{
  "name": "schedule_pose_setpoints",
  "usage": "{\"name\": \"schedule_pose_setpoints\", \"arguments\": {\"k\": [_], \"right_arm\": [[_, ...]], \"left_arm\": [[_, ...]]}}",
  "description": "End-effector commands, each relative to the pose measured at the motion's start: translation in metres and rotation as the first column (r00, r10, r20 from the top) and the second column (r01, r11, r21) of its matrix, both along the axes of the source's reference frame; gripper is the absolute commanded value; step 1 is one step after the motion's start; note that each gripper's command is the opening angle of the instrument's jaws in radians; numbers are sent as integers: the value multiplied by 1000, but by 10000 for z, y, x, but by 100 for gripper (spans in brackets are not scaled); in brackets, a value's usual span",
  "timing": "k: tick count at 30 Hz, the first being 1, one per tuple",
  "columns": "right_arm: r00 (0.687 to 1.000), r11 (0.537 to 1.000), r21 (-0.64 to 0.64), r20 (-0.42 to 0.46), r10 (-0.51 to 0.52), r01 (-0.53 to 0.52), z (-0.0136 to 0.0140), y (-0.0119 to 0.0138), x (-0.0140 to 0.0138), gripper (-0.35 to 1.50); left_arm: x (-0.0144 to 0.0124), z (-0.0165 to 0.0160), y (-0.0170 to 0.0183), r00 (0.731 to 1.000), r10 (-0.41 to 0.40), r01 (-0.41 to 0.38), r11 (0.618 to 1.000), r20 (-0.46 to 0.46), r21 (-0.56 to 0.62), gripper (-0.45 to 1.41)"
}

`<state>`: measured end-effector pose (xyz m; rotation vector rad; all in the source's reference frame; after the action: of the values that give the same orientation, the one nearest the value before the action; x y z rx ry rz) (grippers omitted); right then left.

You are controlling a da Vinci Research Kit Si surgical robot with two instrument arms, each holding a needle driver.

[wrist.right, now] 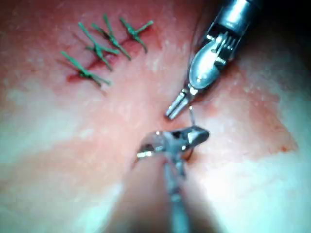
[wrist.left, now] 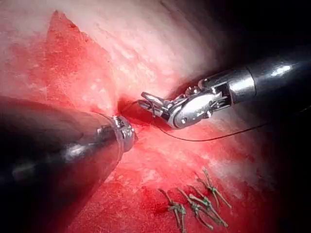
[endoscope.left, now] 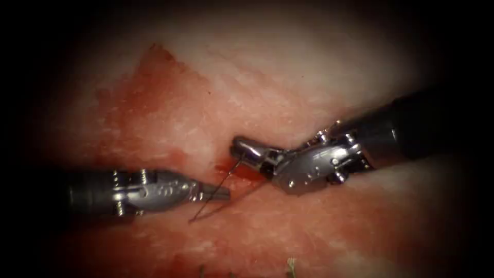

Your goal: Wound Closure

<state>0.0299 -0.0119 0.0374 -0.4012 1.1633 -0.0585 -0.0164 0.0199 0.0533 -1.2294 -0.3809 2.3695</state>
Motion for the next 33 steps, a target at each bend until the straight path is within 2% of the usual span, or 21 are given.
{"name": "schedule_pose_setpoints", "arguments": {"k": [1, 8, 18, 25, 27, 33], "right_arm": [[1000, 999, 45, -18, -5, 6, 5, -4, 3, -35], [996, 984, 177, -75, 41, -28, 8, 1, 4, -35], [997, 987, 162, -74, 12, 0, 14, -10, 6, -35], [994, 990, 98, -35, -102, 105, 8, -23, 28, -35], [989, 984, 98, -32, -147, 149, 6, -30, 41, -35], [970, 963, 118, -11, -242, 241, 15, -47, 56, -35]], "left_arm": [[-8, 9, -5, 1000, 5, -5, 1000, 2, 7, -32], [-12, 16, -8, 1000, 12, -12, 1000, 3, 12, -32], [-7, 17, -8, 1000, 17, -17, 1000, 2, 18, -30], [-3, 17, -8, 1000, 17, -17, 999, 0, 30, -28], [1, 16, -8, 1000, 22, -22, 999, 1, 33, -27], [5, 15, -8, 1000, 26, -26, 999, -1, 40, -27]]}}
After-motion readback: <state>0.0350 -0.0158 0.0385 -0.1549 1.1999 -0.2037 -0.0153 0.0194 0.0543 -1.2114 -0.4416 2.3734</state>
